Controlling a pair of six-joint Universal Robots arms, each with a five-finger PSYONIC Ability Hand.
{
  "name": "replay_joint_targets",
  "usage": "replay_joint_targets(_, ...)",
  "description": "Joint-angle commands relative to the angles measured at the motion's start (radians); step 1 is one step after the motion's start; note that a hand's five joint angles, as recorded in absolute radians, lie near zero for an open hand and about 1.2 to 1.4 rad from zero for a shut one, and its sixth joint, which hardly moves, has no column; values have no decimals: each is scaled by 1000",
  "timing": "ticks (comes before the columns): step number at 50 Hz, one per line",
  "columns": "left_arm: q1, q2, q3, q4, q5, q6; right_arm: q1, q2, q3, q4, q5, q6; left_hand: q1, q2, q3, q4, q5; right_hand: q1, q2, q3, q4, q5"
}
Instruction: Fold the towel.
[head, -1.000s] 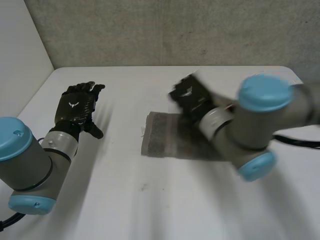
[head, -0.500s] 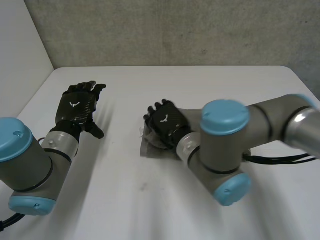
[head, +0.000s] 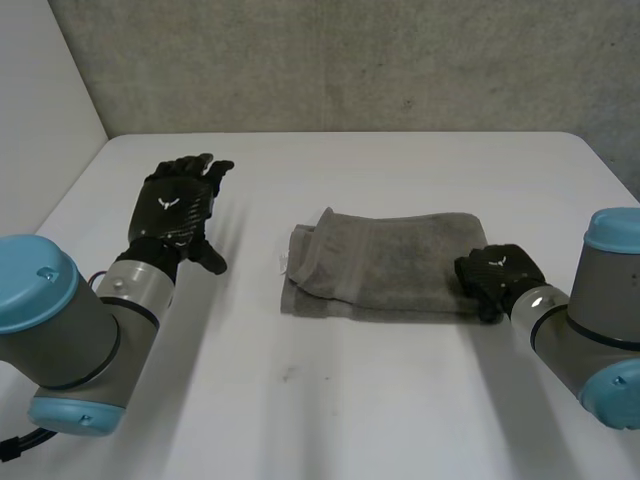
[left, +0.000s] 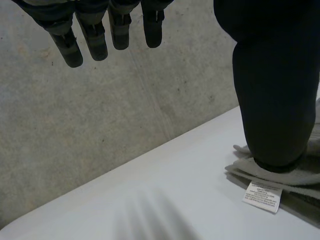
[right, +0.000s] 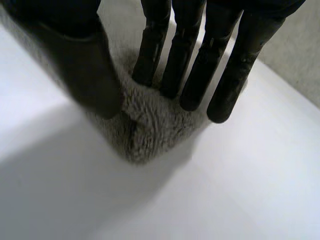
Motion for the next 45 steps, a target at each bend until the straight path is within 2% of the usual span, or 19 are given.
replay_joint_targets(1,-12,34,23,-1,-11,-1,-8,34,-64,-19,29,-95,-1,9,8,9,-31,338,338,341,352,349)
replay_joint_targets(5,-32,69,82,-30,-17,-1,5,4,-124,-25,75,-175,-1,9,8,9,-31,338,338,341,352,349)
replay_joint_targets(7,-38,76,116,-53,-18,-3,96,-3,-223,-24,83,-271,-1,9,8,9,-31,338,338,341,352,349)
replay_joint_targets(8,-45,83,156,-85,-24,-4,180,12,-275,-27,66,-316,-1,9,8,9,-31,338,338,341,352,349)
replay_joint_targets(11,-48,84,219,-137,-41,-7,262,43,-332,-27,43,-356,-1,9,8,9,-31,338,338,341,352,349)
replay_joint_targets(14,-58,84,276,-174,-58,-26,411,168,-477,10,-60,-477,-1,9,8,9,-31,338,338,341,352,349)
replay_joint_targets(19,-71,84,314,-201,-69,-52,494,288,-551,98,-135,-535,-1,9,8,9,-31,338,338,341,352,349)
replay_joint_targets(24,-80,69,345,-225,-74,-77,511,317,-584,145,-129,-516,-1,9,8,9,-31,338,338,341,352,349)
replay_joint_targets(25,-80,69,345,-225,-74,-77,509,307,-584,142,-117,-487,-1,9,8,9,-31,338,338,341,352,349)
replay_joint_targets(26,-83,64,345,-225,-74,-77,503,284,-582,136,-94,-429,-1,9,8,9,-31,173,174,177,187,184)
replay_joint_targets(27,-83,54,346,-225,-74,-77,503,284,-582,136,-94,-428,-1,9,8,9,-31,172,172,175,186,183)
replay_joint_targets(28,-83,54,346,-225,-74,-77,491,249,-573,127,-62,-339,-1,9,8,9,-31,-354,-354,-351,-340,-343)
replay_joint_targets(29,-86,41,354,-225,-75,-77,470,203,-559,116,-27,-222,-1,9,8,9,-31,-583,-583,-580,-569,-572)
replay_joint_targets(32,-89,5,385,-233,-77,-78,443,167,-539,108,0,-123,-1,9,8,9,-31,-712,-712,-709,-698,-701)
replay_joint_targets(33,-89,4,385,-233,-77,-78,417,131,-512,103,20,-23,-1,9,8,9,-31,-884,-883,-881,-870,-873)
replay_joint_targets(35,-101,-34,420,-253,-77,-84,379,69,-457,102,32,137,-1,9,8,9,-31,-884,-883,-881,-870,-873)
replay_joint_targets(36,-101,-34,420,-253,-77,-84,379,69,-456,102,32,138,-1,9,8,9,-31,-884,-883,-881,-870,-873)
replay_joint_targets(38,-124,-92,457,-286,-77,-104,341,26,-406,111,34,240,-1,9,8,9,-31,-884,-883,-881,-870,-873)
replay_joint_targets(45,-166,-236,498,-337,-77,-136,258,24,-341,116,15,311,-1,9,8,9,-31,-884,-883,-881,-870,-873)
